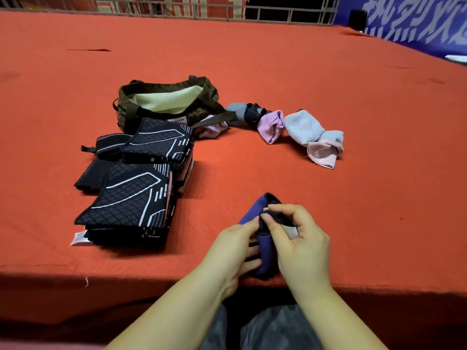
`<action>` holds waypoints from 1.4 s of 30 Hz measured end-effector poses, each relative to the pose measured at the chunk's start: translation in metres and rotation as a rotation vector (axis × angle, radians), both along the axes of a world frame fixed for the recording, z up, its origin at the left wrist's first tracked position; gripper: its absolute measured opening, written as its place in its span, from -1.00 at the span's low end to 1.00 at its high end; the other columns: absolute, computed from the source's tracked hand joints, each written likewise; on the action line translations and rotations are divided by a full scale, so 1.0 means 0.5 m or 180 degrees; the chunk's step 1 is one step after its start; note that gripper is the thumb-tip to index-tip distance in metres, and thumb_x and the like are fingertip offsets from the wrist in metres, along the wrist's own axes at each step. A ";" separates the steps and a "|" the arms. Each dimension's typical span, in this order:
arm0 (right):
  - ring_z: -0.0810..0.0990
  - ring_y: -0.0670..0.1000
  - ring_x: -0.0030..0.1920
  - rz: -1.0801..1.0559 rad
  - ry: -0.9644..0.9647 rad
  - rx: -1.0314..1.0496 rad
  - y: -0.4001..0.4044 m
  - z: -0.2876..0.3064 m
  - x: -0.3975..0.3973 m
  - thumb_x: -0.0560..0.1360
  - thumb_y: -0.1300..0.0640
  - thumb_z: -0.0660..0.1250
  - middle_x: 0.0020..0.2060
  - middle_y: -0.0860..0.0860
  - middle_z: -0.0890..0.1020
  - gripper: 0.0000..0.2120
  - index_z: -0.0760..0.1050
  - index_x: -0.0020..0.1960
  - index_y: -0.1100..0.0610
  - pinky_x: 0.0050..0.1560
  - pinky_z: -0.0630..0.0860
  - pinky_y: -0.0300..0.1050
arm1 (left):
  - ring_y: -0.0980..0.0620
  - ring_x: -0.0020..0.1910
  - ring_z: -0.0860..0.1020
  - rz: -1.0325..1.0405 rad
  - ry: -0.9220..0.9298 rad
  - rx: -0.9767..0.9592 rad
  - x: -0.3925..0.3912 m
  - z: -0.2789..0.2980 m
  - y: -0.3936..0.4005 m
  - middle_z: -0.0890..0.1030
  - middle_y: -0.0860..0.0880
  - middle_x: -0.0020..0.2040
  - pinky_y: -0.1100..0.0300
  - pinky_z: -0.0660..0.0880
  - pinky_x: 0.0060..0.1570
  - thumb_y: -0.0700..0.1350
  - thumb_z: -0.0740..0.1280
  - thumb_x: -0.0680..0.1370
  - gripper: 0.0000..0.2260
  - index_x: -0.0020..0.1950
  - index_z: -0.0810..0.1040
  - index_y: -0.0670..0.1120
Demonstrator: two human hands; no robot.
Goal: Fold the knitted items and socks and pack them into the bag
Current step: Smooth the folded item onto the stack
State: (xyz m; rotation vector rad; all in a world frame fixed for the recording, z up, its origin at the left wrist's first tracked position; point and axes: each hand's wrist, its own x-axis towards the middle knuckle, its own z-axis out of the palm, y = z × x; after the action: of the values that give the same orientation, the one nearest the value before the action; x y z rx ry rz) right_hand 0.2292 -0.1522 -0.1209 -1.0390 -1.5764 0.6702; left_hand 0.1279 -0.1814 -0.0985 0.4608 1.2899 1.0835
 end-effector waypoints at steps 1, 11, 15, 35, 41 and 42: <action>0.60 -0.24 -0.10 -0.0009 0.0023 -0.0026 -0.001 0.000 0.000 0.35 -0.03 0.38 -0.14 -0.27 0.63 -0.91 0.53 -0.16 -0.17 -0.06 0.44 -0.41 | -0.04 0.01 0.64 -0.0039 0.0066 0.0059 0.001 -0.002 -0.001 0.68 -0.09 -0.01 0.03 0.53 0.14 -0.04 0.25 0.58 -0.78 0.09 0.59 -0.13; 0.56 -0.16 -0.31 -0.0253 0.0420 -0.0208 0.019 0.015 0.046 0.44 0.21 0.43 -0.37 -0.10 0.61 -0.82 0.50 -0.23 0.00 -0.25 0.43 -0.41 | 0.16 -0.62 0.49 0.1527 -0.0588 -0.0033 -0.096 -0.015 0.030 0.54 -0.05 -0.43 0.39 0.42 -0.60 -0.34 0.15 0.59 -0.76 -0.23 0.46 -0.15; 0.54 -0.24 -0.40 -0.0439 0.0643 -0.0448 0.037 0.018 0.069 0.49 0.26 0.36 -0.37 -0.04 0.60 -0.91 0.50 -0.18 0.15 -0.33 0.40 -0.46 | 0.10 -0.57 0.56 0.1663 -0.0979 -0.0131 -0.113 -0.011 0.040 0.55 -0.04 -0.55 0.29 0.57 -0.27 -0.22 0.12 0.65 -0.75 -0.22 0.42 -0.16; 0.55 0.08 0.07 -0.1063 -0.0537 -0.1193 0.118 -0.035 0.164 0.49 0.14 0.37 0.09 0.16 0.58 -0.68 0.44 0.21 0.21 0.11 0.41 -0.14 | -0.01 0.30 0.41 0.1136 0.1556 0.0384 -0.065 -0.050 0.060 0.43 -0.05 0.32 0.04 0.30 0.33 0.00 0.29 0.56 -0.52 0.45 0.28 -0.05; 0.51 0.15 0.18 -0.0749 -0.1941 0.0054 0.074 -0.085 0.121 0.35 0.06 0.47 0.07 0.01 0.62 -0.65 0.56 0.12 0.07 0.28 0.31 0.11 | -0.06 -0.02 0.49 0.1020 0.3069 0.1028 -0.009 -0.130 0.023 0.49 0.07 -0.09 -0.05 0.40 0.11 -0.04 0.48 0.41 -0.71 -0.04 0.39 0.05; 0.50 0.15 0.22 -0.0738 -0.2096 0.0014 0.077 -0.094 0.119 0.33 0.06 0.50 0.09 0.01 0.62 -0.61 0.56 0.14 0.06 0.33 0.25 0.15 | -0.04 0.01 0.48 0.0872 0.3273 0.0976 -0.002 -0.132 0.027 0.49 0.08 -0.07 0.01 0.37 0.12 0.03 0.47 0.41 -0.71 -0.04 0.37 0.07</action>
State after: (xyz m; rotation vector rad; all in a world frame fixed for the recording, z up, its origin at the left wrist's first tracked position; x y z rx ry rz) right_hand 0.2885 -0.1139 -0.1679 -1.5087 -1.9599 0.1606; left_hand 0.1267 -0.1677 -0.1645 1.1990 2.1273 1.3337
